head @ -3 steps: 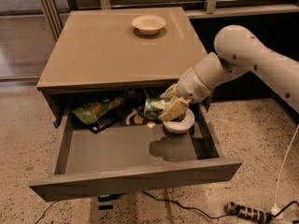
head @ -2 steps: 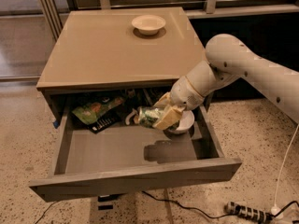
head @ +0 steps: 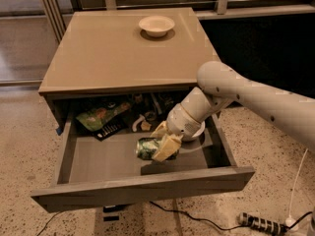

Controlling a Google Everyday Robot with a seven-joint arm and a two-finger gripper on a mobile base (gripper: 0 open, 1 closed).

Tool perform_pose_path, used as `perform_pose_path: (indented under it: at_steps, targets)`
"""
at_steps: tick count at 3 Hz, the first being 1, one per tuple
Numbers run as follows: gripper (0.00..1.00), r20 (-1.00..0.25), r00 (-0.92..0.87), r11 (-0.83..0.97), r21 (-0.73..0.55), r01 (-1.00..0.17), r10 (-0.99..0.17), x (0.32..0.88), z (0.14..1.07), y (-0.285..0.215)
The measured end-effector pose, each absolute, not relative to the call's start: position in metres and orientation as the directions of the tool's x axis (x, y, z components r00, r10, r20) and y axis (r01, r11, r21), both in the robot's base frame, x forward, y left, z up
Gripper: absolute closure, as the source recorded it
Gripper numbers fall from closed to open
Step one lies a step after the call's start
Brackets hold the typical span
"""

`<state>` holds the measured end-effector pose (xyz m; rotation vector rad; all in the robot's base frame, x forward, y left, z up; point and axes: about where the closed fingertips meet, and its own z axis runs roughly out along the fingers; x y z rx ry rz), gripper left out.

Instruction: Place green can into top drawer

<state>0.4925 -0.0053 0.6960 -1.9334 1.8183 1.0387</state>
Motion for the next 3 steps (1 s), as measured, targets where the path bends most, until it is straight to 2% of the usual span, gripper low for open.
perform_pose_path:
  at_steps: [1, 3]
  targets:
    - [1.00, -0.673, -0.076, -0.160, 0.281, -0.946, -0.736, 0.510, 0.692, 0.002]
    - [1.00, -0.661, -0.071, -0.189, 0.314, -0.931, -0.747, 0.504, 0.677, 0.013]
